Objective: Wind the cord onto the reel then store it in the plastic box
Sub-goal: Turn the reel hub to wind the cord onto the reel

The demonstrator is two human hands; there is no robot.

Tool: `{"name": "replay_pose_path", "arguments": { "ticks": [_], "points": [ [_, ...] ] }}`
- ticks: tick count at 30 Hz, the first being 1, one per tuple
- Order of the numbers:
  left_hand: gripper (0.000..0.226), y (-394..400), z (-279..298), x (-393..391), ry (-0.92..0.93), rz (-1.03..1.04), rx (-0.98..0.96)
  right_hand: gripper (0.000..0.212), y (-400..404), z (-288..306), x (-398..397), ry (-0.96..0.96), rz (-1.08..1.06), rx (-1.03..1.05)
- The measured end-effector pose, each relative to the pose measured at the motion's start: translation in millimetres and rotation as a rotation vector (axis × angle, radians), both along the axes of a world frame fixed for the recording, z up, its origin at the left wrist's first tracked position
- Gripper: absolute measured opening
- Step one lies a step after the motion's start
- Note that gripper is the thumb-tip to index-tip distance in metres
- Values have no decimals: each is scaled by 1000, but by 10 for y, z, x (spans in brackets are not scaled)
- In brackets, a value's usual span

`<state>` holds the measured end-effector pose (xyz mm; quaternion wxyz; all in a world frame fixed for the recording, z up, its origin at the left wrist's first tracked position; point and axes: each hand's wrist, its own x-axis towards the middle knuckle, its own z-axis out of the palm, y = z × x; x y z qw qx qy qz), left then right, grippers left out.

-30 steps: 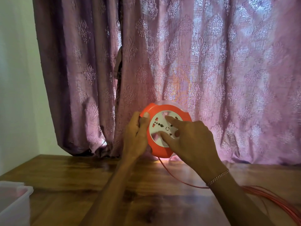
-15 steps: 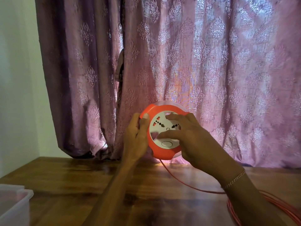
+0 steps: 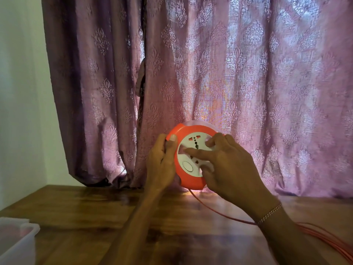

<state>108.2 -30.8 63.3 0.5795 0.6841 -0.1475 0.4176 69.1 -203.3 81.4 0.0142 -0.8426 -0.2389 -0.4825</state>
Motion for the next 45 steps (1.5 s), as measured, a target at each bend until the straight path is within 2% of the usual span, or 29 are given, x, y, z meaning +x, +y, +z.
{"name": "replay_pose_path", "arguments": {
  "ticks": [5, 8, 12, 16, 17, 19, 21, 23, 30, 33, 36, 41, 45],
  "points": [
    [40, 1, -11, 27, -4, -1, -1, 59, 45, 4, -48, 33, -45, 153],
    [43, -1, -27, 34, 11, -13, -10, 57, 39, 10, -31, 58, 4, 237],
    [53, -4, -23, 14, 48, -31, -51, 43, -37, 51, 0, 33, 78, 214],
    [44, -8, -9, 18, 51, -52, -90, 30, -170, 112, 50, -8, 226, 109],
    [42, -2, -3, 12, 45, -46, -88, 29, -195, 123, 65, 10, 273, 61],
    [44, 5, -6, 13, 36, -32, -86, 43, -206, 125, 75, 85, 315, -31],
    [48, 22, -18, 47, 26, -34, -95, 64, -156, 114, 64, 128, 254, -115],
    [48, 20, -32, 65, 22, -42, -100, 74, -107, 102, 55, 133, 182, -159],
    [44, -16, -51, 39, -2, -44, -86, 64, -51, 66, 41, 32, 77, -137],
    [34, -21, -65, 48, 34, -44, -103, 54, -35, 47, -5, 10, 43, -69],
    [29, -51, -63, 6, 31, -35, -97, 61, -32, 38, -52, 7, -46, 9],
    [33, -65, -80, -2, 19, -19, -75, 67, 20, 35, -156, -17, -132, 94],
    [39, -62, -43, -12, 29, -23, -41, 58, 12, 106, -183, 4, -90, 187]
  ]
}}
